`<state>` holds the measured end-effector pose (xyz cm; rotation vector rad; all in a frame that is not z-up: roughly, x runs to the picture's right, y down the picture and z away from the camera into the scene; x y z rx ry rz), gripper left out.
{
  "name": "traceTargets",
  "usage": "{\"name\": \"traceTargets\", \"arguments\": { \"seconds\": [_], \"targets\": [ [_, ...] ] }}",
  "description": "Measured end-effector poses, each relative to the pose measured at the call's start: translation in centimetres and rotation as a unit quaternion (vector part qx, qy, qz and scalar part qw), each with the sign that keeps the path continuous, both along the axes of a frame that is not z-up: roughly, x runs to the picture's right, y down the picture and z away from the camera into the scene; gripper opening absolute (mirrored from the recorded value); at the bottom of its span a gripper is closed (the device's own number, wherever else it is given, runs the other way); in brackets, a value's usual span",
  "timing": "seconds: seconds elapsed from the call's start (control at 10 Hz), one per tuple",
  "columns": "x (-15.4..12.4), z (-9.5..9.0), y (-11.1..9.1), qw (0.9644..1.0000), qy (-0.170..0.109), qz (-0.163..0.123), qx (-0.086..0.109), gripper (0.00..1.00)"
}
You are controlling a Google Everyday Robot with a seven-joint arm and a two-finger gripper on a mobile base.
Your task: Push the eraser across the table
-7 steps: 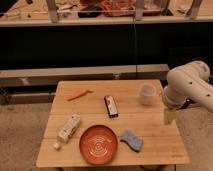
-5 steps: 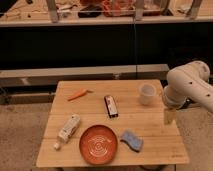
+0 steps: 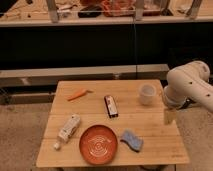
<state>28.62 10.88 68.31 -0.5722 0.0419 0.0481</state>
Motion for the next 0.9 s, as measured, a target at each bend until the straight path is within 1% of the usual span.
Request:
{"name": "traceTargets", "arguments": {
  "seconds": [0.7,0.8,0.9],
  "targets": [
    [0.01,0.0,-0.03,1.0,0.0,0.0,0.0,0.8],
    [-0.05,0.06,-0.2,1.0,0.0,-0.001,0.001,0.8],
    [-0.71,0.44,-0.79,1.0,-0.003,-0.006,0.005,0.8]
  ]
}}
